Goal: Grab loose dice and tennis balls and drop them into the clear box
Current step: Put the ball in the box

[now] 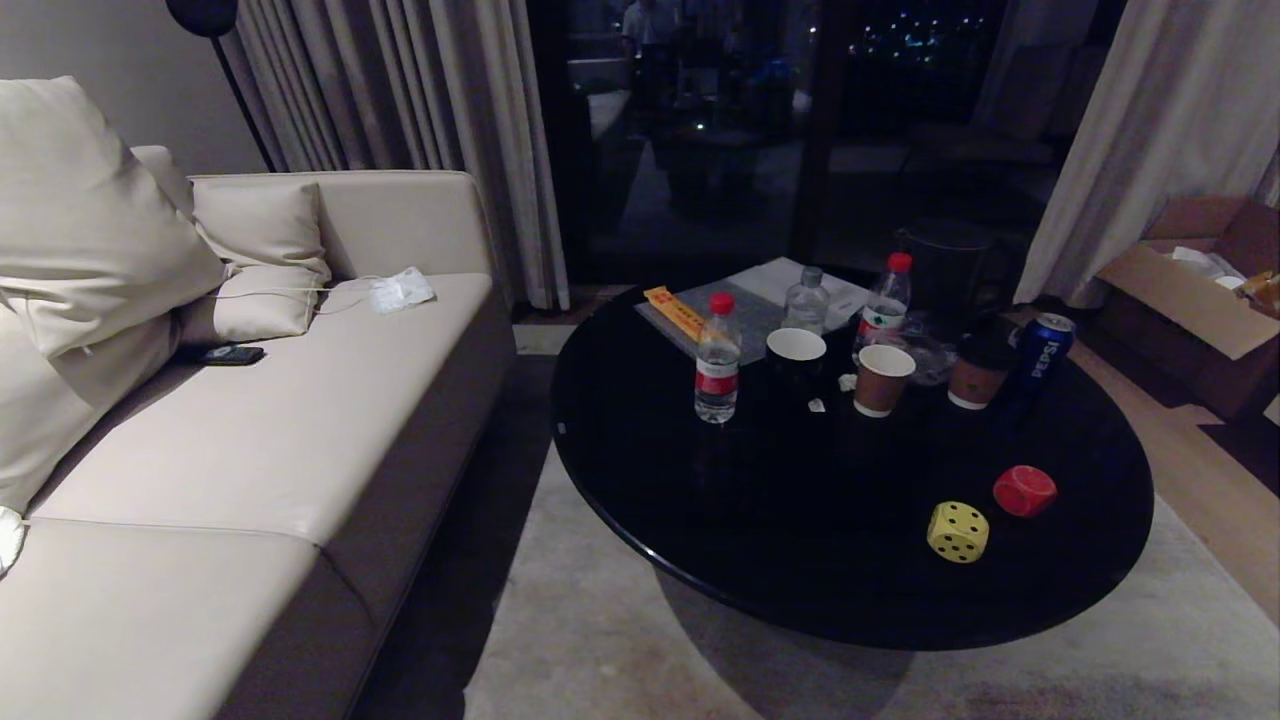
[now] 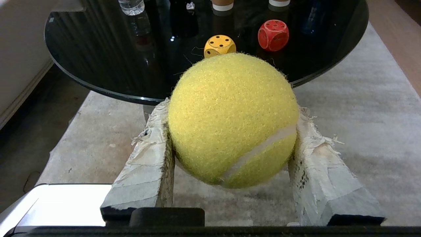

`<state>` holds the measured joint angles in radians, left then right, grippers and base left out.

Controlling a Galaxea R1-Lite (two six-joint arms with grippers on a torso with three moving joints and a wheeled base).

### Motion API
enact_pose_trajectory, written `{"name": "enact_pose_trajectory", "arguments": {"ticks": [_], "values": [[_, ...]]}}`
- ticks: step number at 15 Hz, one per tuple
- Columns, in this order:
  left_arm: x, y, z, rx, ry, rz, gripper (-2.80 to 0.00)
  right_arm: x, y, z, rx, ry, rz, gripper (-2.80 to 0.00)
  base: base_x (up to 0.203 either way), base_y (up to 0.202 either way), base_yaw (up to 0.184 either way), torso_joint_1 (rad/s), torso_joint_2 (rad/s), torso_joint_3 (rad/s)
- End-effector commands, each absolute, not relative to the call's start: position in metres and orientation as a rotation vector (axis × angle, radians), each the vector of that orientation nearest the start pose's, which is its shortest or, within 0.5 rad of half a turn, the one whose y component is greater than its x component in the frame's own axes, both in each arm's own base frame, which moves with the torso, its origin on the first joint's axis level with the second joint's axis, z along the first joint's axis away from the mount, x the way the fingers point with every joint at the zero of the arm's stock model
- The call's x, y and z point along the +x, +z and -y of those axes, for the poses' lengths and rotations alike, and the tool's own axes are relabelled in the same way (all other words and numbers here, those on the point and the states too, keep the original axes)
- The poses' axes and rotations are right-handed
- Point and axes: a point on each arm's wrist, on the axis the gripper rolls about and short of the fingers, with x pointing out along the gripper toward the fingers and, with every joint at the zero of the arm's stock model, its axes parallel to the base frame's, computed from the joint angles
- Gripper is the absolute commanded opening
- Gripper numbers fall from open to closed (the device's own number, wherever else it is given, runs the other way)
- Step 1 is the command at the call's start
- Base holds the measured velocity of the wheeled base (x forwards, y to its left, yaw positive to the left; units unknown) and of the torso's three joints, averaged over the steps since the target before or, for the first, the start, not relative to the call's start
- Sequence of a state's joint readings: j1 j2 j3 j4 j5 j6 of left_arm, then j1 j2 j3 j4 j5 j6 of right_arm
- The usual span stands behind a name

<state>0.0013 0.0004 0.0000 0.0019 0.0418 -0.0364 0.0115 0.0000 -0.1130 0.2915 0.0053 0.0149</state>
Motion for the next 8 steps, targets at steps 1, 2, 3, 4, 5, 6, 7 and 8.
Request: {"name": "enact_pose_trajectory", "arguments": {"ticks": [1,2,3,4,5,6,7,8], "values": [[-0.0226,0.0749,-0.0009,-0.037,0.045,-0.004,-2.8,-0.0339,0.0762,0.0003,0.015,0.017,-0.183,-2.8,0.0,0.0,0.0,0.0,0.0,0.0],[-0.0226,0.0749,-0.0009,-0.037,0.045,-0.004,-2.8,-0.0339,0.0763,0.0003,0.015,0.017,-0.182,-2.8,-0.09,0.0,0.0,0.0,0.0,0.002],[-0.0226,0.0749,-0.0009,-0.037,0.045,-0.004,-2.8,-0.0339,0.0763,0.0003,0.015,0.017,-0.182,-2.8,-0.163,0.0,0.003,0.005,0.0,0.006],[-0.0226,0.0749,-0.0009,-0.037,0.045,-0.004,-2.8,-0.034,0.0765,0.0003,0.015,0.017,-0.181,-2.8,-0.184,0.001,-0.001,0.002,0.0,0.015],[-0.0226,0.0749,-0.001,-0.037,0.046,-0.004,-2.8,-0.034,0.0765,0.0003,0.015,0.017,-0.181,-2.8,-0.188,0.001,-0.002,0.002,0.0,0.002],[-0.0226,0.0749,-0.001,-0.038,0.046,-0.004,-2.8,-0.034,0.0765,0.0003,0.015,0.017,-0.181,-2.8,-0.183,0.001,-0.001,0.002,0.01,-0.001],[-0.0226,0.0749,-0.001,-0.038,0.046,-0.004,-2.8,-0.0339,0.0761,0.0003,0.015,0.017,-0.183,-2.8,-0.182,0.001,0.001,0.005,-0.01,0.005],[-0.0226,0.0749,-0.001,-0.038,0.046,-0.004,-2.8,-0.0339,0.0762,0.0003,0.015,0.017,-0.182,-2.8,-0.182,0.001,0.0,0.002,0.0,0.006]]}}
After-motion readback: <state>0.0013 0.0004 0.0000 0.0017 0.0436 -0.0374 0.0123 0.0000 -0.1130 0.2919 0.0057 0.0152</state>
